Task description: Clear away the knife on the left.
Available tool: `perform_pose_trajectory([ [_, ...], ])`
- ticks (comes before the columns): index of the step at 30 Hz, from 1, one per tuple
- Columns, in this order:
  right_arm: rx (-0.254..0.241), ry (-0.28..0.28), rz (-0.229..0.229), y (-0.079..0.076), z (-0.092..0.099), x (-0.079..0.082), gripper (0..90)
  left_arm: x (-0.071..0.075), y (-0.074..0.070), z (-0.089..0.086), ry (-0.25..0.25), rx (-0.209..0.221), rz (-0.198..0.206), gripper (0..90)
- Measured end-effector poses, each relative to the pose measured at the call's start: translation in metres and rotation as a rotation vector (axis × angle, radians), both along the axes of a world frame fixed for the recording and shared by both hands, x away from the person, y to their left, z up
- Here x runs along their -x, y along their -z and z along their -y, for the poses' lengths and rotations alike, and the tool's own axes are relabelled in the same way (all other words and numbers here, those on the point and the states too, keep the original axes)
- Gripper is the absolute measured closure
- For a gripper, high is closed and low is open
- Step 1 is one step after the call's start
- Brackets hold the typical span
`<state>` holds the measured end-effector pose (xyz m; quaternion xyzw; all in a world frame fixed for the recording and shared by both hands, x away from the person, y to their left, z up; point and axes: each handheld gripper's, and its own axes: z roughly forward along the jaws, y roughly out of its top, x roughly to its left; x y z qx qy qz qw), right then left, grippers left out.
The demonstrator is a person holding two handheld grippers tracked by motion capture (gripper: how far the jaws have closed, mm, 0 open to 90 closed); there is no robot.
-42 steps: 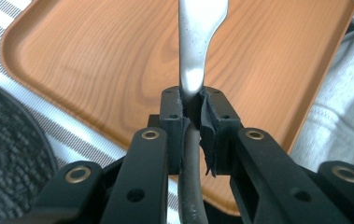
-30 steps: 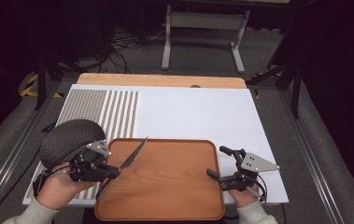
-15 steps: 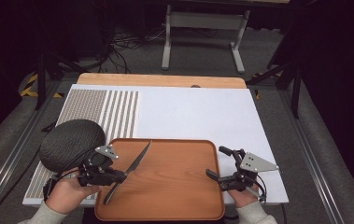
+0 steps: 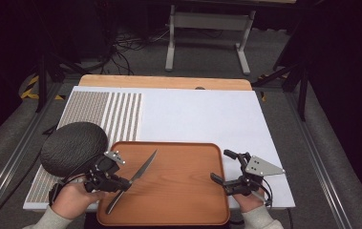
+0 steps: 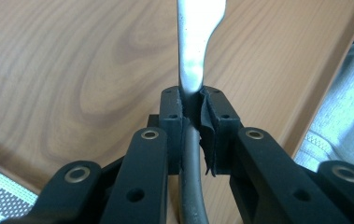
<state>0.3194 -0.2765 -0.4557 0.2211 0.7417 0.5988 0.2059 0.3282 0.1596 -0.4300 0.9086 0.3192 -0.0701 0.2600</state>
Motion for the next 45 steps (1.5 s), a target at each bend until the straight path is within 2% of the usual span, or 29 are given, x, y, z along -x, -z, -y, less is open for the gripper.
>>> perform_pose_trajectory([
  [2,-0.001,0.000,0.000,0.000,0.000,0.000,5.7,0.000,0.003,0.000,-0.009,-0.013,-0.020,79.9],
  [6,-0.001,0.001,-0.001,0.000,0.000,0.000,5.7,0.000,0.005,0.002,-0.003,-0.026,-0.018,79.8],
  [21,-0.005,0.000,-0.002,0.000,0.001,0.000,5.7,-0.003,0.017,0.008,0.002,-0.070,-0.053,79.6],
  [28,-0.005,-0.001,-0.002,0.000,0.001,0.000,5.8,-0.004,0.020,0.010,-0.007,-0.099,-0.050,79.5],
  [45,-0.005,-0.001,0.001,0.000,0.001,0.000,5.8,-0.004,0.022,0.012,-0.005,-0.109,-0.050,79.4],
])
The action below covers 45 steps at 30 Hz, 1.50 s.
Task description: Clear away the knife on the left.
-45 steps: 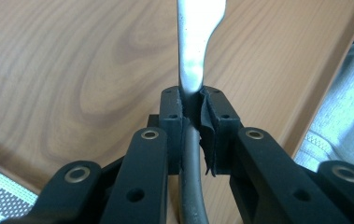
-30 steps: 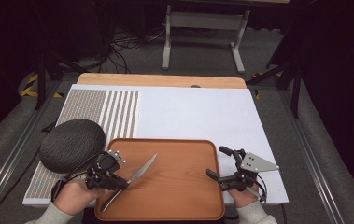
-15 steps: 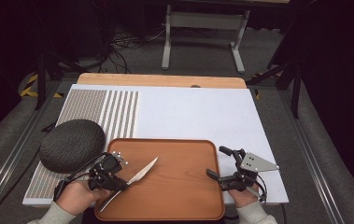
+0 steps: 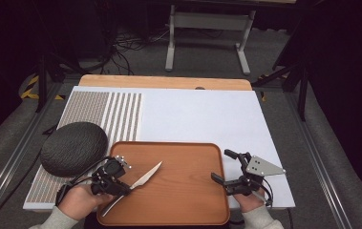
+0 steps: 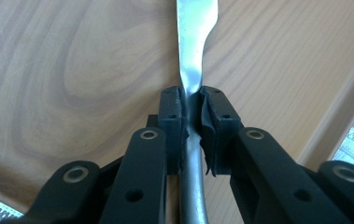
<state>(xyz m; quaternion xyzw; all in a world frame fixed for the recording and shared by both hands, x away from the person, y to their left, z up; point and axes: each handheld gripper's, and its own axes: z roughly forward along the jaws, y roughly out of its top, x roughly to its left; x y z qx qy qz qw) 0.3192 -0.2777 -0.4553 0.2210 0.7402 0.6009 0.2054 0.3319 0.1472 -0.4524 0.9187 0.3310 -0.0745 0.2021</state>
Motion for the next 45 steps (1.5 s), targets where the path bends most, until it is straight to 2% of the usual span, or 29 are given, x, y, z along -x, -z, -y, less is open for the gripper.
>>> perform_pose_trajectory([
  [11,0.000,-0.001,0.000,0.000,0.000,0.000,5.8,0.001,-0.001,0.001,0.011,-0.005,0.013,77.9],
  [16,0.001,-0.001,0.001,0.000,0.000,0.000,5.8,0.001,-0.005,0.000,0.022,0.006,0.034,69.8],
  [17,0.001,-0.001,0.001,0.000,0.000,0.000,5.8,0.001,-0.005,0.000,0.022,0.006,0.034,65.2],
  [18,0.001,0.000,0.001,0.000,0.000,0.000,5.8,0.001,-0.007,0.000,0.023,0.019,0.043,65.2],
  [19,-0.001,0.001,0.001,0.000,0.000,0.000,5.8,0.002,-0.008,0.000,0.034,0.044,0.053,61.5],
  [20,-0.001,0.001,0.002,0.000,0.000,0.000,5.8,0.002,-0.010,-0.001,0.048,0.050,0.057,57.9],
  [22,-0.001,0.001,0.001,0.000,0.000,0.000,5.8,0.002,-0.013,-0.001,0.072,0.096,0.092,49.2],
  [23,-0.001,0.001,0.001,0.000,0.000,0.000,5.8,0.003,-0.015,-0.002,0.073,0.104,0.103,47.8],
  [26,0.000,0.001,0.003,0.000,0.000,0.000,5.8,0.005,-0.020,-0.003,0.094,0.177,0.151,45.2],
  [27,0.000,0.001,0.003,0.000,0.000,0.000,5.8,0.005,-0.020,-0.003,0.094,0.177,0.151,44.2],
  [28,0.000,0.001,0.003,0.000,0.000,0.000,5.8,0.005,-0.021,-0.003,0.105,0.198,0.173,44.2],
  [30,-0.001,0.002,0.000,0.000,0.000,0.000,5.8,0.005,-0.023,-0.001,0.124,0.213,0.182,50.3],
  [32,-0.001,0.001,-0.001,0.000,0.000,0.000,5.8,0.006,-0.024,0.003,0.147,0.227,0.190,63.2],
  [33,-0.001,-0.001,-0.002,0.000,0.000,0.000,5.8,0.006,-0.024,0.006,0.143,0.216,0.189,72.0],
  [37,0.001,0.000,-0.002,0.000,0.000,-0.001,5.8,0.007,-0.023,0.015,0.170,0.194,0.216,89.6],
  [38,-0.001,0.000,-0.003,0.001,0.000,-0.001,5.8,0.006,-0.021,0.019,0.176,0.180,0.221,89.7],
  [39,-0.001,0.002,-0.004,0.001,0.000,-0.001,5.8,0.006,-0.018,0.023,0.186,0.143,0.221,89.8],
  [40,-0.001,0.002,-0.004,0.001,0.000,-0.001,5.8,0.006,-0.018,0.023,0.186,0.143,0.221,89.8],
  [41,-0.001,0.002,-0.005,0.001,0.000,-0.001,5.8,0.005,-0.014,0.026,0.206,0.104,0.222,89.8],
  [45,-0.001,0.001,-0.004,0.001,0.000,-0.001,5.8,0.004,-0.005,0.032,0.223,0.029,0.197,89.9],
])
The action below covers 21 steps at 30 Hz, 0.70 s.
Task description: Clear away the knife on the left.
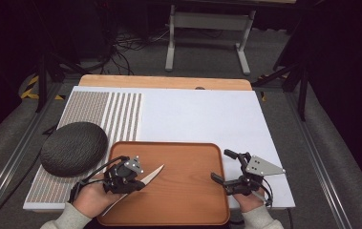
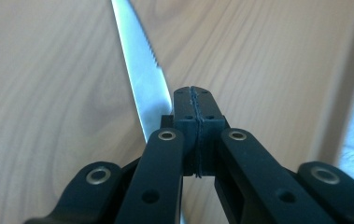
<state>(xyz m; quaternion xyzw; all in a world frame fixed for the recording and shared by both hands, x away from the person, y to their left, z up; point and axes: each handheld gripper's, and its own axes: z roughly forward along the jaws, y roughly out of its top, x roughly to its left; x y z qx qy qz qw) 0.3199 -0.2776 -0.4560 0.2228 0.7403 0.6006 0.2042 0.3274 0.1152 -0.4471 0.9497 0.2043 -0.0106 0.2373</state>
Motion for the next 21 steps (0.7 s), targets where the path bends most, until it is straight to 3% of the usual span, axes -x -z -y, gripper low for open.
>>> perform_pose_trajectory([
  [5,-0.003,0.000,0.003,0.000,0.000,0.000,5.8,0.000,0.005,0.003,0.011,-0.037,0.009,89.9],
  [21,-0.002,-0.001,0.004,0.000,0.001,0.000,6.0,-0.006,0.006,-0.007,-0.034,-0.046,0.011,89.9],
])
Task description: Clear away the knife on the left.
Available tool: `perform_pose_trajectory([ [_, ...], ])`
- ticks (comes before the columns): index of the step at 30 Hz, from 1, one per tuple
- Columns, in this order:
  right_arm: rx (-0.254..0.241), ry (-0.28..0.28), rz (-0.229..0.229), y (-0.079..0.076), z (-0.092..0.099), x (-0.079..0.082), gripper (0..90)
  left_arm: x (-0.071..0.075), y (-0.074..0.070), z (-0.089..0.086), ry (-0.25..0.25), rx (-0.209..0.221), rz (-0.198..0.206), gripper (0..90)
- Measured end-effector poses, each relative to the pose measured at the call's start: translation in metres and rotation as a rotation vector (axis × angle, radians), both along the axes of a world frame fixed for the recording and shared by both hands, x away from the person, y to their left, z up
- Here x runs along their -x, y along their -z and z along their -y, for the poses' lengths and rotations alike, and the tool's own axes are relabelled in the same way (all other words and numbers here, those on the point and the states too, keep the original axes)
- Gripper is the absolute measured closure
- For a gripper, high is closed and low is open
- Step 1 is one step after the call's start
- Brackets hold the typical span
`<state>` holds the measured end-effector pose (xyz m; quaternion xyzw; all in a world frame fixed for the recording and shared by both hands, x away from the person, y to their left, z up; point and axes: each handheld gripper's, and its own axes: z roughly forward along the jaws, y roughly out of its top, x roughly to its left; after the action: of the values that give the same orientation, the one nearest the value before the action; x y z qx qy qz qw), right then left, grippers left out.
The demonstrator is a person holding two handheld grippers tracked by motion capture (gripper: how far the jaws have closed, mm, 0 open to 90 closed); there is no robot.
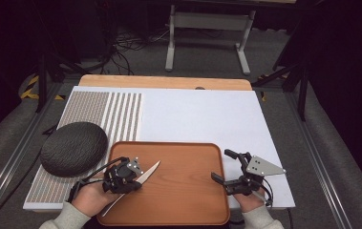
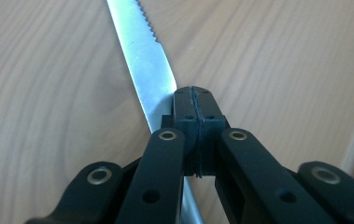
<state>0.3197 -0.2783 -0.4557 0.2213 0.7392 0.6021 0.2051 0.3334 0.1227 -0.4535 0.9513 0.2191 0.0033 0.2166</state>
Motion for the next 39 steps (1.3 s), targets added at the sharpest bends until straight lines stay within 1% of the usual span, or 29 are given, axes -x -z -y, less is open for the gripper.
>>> perform_pose_trajectory([
  [5,0.000,0.001,0.001,0.000,0.000,0.000,6.0,-0.004,0.000,-0.008,-0.030,0.005,0.002,89.9],
  [8,0.000,0.001,0.001,0.000,0.000,0.000,6.0,-0.005,0.000,-0.011,-0.040,0.006,-0.004,89.9],
  [10,0.001,0.003,0.002,0.000,0.000,0.000,6.0,-0.006,0.001,-0.013,-0.048,0.010,0.000,89.9],
  [14,0.000,0.003,0.001,0.000,0.000,0.000,6.0,-0.009,0.001,-0.019,-0.071,0.018,-0.009,89.9],
  [16,0.000,0.004,0.001,0.000,0.000,0.000,6.0,-0.010,0.001,-0.021,-0.074,0.019,0.000,89.9],
  [19,0.000,0.004,0.001,0.000,0.000,0.000,6.0,-0.011,0.002,-0.025,-0.095,0.027,-0.012,89.9],
  [21,0.000,0.004,0.001,0.000,0.001,0.000,6.0,-0.013,0.002,-0.028,-0.094,0.028,-0.011,89.9],
  [22,0.000,0.004,0.001,0.000,0.001,0.000,6.0,-0.013,0.002,-0.029,-0.108,0.035,-0.015,89.9],
  [26,-0.001,0.004,0.001,0.000,0.001,0.000,6.0,-0.015,0.002,-0.034,-0.120,0.039,-0.017,89.9],
  [29,0.000,0.005,0.001,0.000,0.001,0.000,6.0,-0.015,0.002,-0.036,-0.127,0.042,-0.031,89.9],
  [31,0.000,0.004,0.000,0.000,0.001,0.000,6.0,-0.016,0.002,-0.038,-0.130,0.039,-0.025,89.9],
  [33,-0.001,0.003,0.000,0.000,0.001,0.000,6.0,-0.016,0.002,-0.040,-0.149,0.039,-0.037,89.9],
  [35,0.000,0.003,0.000,0.000,0.001,0.000,6.0,-0.018,0.002,-0.043,-0.148,0.041,-0.032,89.9],
  [39,-0.001,0.003,0.000,-0.001,0.001,0.000,6.0,-0.018,0.003,-0.046,-0.162,0.045,-0.035,89.9],
])
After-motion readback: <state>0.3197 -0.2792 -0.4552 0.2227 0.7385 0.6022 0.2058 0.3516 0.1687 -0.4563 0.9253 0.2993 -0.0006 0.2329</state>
